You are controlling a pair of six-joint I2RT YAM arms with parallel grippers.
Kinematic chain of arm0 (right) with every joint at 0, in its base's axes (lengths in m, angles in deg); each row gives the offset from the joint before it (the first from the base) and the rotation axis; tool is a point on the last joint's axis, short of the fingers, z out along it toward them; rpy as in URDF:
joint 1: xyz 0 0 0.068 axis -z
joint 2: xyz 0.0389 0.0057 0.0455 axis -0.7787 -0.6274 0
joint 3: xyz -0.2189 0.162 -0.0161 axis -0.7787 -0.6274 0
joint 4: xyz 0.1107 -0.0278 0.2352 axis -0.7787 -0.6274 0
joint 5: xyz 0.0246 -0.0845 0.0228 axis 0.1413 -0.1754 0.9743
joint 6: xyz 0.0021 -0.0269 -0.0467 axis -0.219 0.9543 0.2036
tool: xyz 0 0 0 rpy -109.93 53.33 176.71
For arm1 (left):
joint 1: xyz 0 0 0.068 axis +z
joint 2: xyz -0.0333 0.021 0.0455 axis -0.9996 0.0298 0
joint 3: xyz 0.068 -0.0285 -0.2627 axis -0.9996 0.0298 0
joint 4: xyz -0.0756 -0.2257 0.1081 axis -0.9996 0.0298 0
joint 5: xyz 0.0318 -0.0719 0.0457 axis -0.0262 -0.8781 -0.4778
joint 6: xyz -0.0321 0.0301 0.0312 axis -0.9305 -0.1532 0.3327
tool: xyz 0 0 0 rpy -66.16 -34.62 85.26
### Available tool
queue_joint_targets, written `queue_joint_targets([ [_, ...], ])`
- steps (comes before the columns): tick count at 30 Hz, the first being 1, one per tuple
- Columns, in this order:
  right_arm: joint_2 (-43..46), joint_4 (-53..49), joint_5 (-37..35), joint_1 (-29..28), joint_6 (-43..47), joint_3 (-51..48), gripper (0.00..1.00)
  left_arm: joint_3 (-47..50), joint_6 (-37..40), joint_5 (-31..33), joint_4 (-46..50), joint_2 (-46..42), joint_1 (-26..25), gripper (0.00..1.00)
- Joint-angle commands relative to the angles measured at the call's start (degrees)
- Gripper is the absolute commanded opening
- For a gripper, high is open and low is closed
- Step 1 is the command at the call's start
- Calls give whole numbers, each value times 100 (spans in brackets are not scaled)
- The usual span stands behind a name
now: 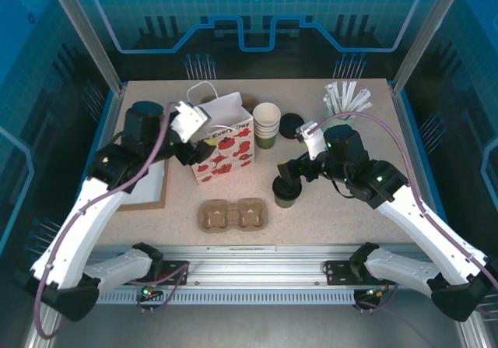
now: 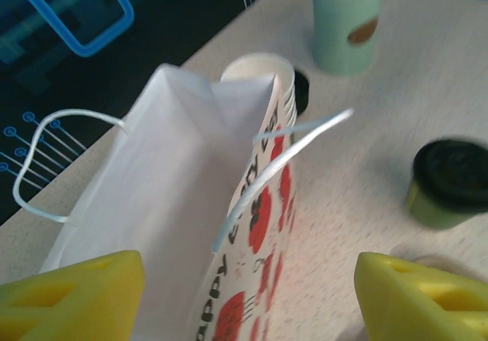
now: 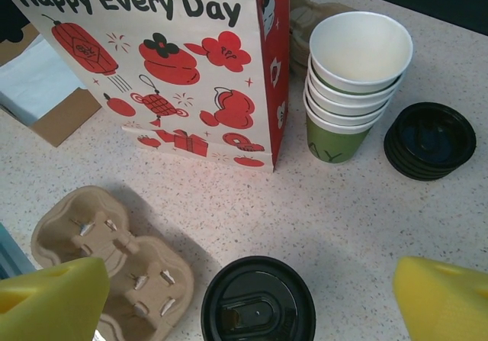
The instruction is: Pack the takeout coffee
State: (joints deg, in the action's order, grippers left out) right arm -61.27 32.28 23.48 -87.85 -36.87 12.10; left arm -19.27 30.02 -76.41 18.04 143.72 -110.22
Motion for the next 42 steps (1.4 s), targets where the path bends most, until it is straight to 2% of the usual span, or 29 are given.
queue_joint_targets([
  [1,-56,161,161,-21,-95,-22,97,-74,-1229,-900,263,-246,-135,73],
  [3,-83,190,143,-19,-80,-31,97,134,-1137,-1202,361,-375,-432,71],
  [5,-117,211,126,-21,-72,-31,97,397,-879,-1239,426,-515,-868,71],
  [12,-63,198,52,-12,-12,-42,97,1204,-141,-847,680,-463,-2478,69],
  [15,-15,178,11,8,6,-88,97,1511,156,-507,809,-139,-2877,70],
  [20,23,230,68,23,-29,-203,97,2120,514,93,666,272,-2948,69],
  [24,-27,250,99,32,-20,-252,97,2546,1128,439,248,569,-2910,70],
  [31,-37,346,151,41,-34,-360,97,2452,1442,322,260,1556,-2160,67],
  [38,-97,373,178,57,-3,-407,97,2559,1786,27,-320,1921,-2104,62],
  [42,-51,344,111,69,36,-441,97,2526,1971,-30,-321,2165,-1973,59],
])
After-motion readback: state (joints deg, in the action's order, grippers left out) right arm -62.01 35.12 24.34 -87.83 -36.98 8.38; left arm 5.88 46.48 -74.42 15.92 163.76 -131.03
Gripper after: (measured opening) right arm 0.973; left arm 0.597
